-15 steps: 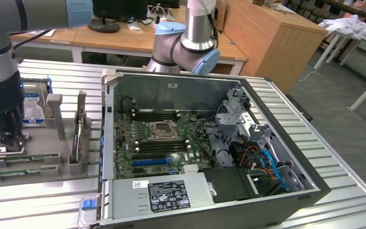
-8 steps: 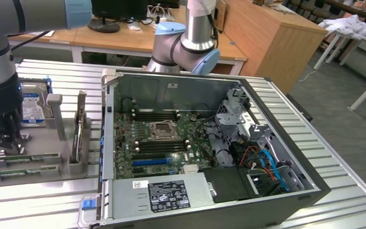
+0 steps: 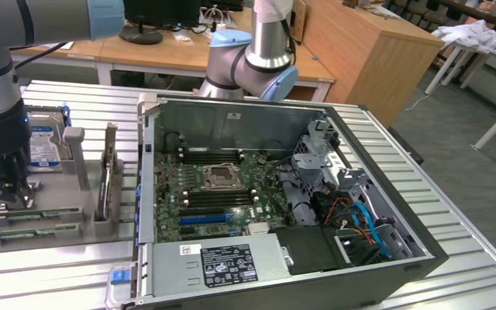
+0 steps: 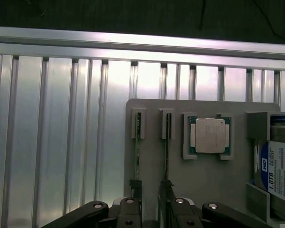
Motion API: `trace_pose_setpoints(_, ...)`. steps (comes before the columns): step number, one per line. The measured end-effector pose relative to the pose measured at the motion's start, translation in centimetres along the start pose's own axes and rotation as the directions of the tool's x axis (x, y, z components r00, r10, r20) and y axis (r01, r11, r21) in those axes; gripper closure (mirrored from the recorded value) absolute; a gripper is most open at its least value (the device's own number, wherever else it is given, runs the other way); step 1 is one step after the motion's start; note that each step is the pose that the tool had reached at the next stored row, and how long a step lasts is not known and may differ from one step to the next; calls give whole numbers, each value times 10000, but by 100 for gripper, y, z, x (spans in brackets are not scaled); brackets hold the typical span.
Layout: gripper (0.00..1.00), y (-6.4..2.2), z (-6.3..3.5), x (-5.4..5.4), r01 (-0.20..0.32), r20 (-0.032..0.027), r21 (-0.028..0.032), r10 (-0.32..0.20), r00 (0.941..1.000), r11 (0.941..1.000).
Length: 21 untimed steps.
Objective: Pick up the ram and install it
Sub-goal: 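Pick up the ram and move it above insertion slot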
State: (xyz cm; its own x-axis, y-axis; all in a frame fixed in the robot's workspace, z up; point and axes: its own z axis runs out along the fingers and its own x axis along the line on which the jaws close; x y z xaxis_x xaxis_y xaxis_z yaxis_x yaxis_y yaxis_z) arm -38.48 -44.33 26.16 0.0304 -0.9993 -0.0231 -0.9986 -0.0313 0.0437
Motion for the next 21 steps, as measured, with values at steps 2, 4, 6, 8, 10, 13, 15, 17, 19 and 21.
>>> trace_pose_setpoints(2, 70, 0, 15, 0, 0, 1, 1, 0, 10000, 10000)
trace_pose_setpoints(4, 70, -2, 41, 1, 0, 0, 0, 0, 10000, 10000)
trace_pose_setpoints(6, 70, -3, 69, 1, 0, 1, 0, 0, 10000, 10000)
trace_pose_setpoints(8, 70, -4, 97, 2, 0, 0, 0, 0, 10000, 10000)
trace_pose_setpoints(10, 70, -5, 123, 3, 0, 0, 0, 0, 10000, 10000)
trace_pose_setpoints(13, 70, -7, 158, 3, 0, 0, 1, 0, 10000, 10000)
trace_pose_setpoints(15, 70, -7, 164, 4, 0, -1, -1, 0, 10000, 10000)
trace_pose_setpoints(17, 70, -7, 164, 4, 0, -1, 0, 0, 10000, 10000)
trace_pose_setpoints(19, 70, -5, 165, 13, 0, 0, 1, 0, 10000, 10000)
trace_pose_setpoints(21, 70, 0, 164, 36, 0, -1, 0, 0, 10000, 10000)
